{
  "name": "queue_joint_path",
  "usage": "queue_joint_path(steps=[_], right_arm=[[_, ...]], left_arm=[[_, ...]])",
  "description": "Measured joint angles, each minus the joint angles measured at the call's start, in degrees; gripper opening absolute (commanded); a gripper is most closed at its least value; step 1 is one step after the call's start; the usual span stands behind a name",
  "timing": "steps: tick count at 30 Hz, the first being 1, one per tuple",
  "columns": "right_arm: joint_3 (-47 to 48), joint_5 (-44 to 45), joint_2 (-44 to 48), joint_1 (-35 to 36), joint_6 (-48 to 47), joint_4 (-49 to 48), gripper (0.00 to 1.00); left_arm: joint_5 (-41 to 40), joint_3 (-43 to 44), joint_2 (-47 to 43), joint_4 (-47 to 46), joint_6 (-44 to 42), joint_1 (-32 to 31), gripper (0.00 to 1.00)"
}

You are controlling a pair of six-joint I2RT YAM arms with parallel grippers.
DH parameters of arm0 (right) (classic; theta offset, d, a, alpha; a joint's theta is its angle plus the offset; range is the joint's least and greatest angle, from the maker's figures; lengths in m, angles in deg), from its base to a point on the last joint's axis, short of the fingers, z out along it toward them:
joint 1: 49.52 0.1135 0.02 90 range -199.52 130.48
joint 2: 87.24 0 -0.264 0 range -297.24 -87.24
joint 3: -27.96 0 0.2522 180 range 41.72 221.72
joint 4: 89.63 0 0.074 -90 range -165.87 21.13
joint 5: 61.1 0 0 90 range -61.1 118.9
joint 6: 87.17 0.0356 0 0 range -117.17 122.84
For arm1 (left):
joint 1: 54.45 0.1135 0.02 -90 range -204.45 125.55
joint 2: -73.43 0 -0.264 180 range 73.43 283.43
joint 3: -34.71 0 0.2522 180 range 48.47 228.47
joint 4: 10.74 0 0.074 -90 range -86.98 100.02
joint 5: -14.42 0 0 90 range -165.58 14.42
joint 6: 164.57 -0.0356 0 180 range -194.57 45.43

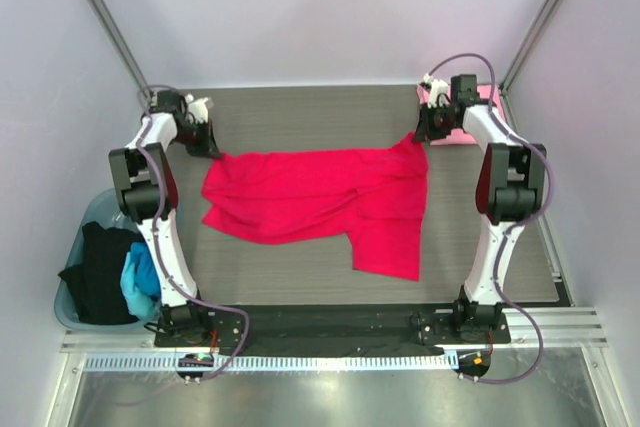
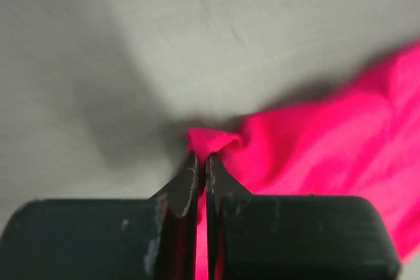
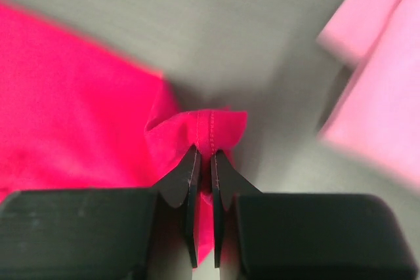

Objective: Fold and stack the t-shirts
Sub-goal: Fold the tshirt

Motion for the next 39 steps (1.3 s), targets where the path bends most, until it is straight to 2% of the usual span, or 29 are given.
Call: queue_joint_path(steps=[6,10,21,33,35,36,37,39], right_arm=[[18.88,2.25,-12.98,0.11,-0.22,-1.38,0.01],[24.24,3.54,-16.94,0.44,-0.22,-2.73,0.01],[30.29,7.37,-26.38,1.92,-0.20,-5.20,0.01],[32.41,9.92,-27.30,2.25,-0.20,-6.95,0.01],[32.81,10.21,-27.74,2.25,-0.20,-7.15,0.05],[32.89,10.36,-27.82,2.25,-0.17,-7.21,0.15],[32.94,10.64,-27.93,2.51,-0.11,-7.26,0.21],[33.20,11.72,-27.93,3.06,0.15,-7.26,0.35]], left_arm=[[-2.84,12.72,4.87,-3.93,3.45,0.11,0.00],[-5.05,17.59,7.93,-5.68,4.90,0.07,0.00],[-10.60,20.09,11.78,-6.95,8.74,-0.02,0.00],[-18.99,22.86,11.89,-9.55,10.73,-0.76,0.00],[-20.26,22.86,11.89,-9.68,10.91,-0.98,0.09],[-20.72,22.86,11.89,-9.70,11.13,-1.07,0.17],[-21.24,22.86,11.89,-9.79,11.43,-1.16,0.29],[-21.94,22.86,11.89,-10.03,11.56,-1.27,0.39]])
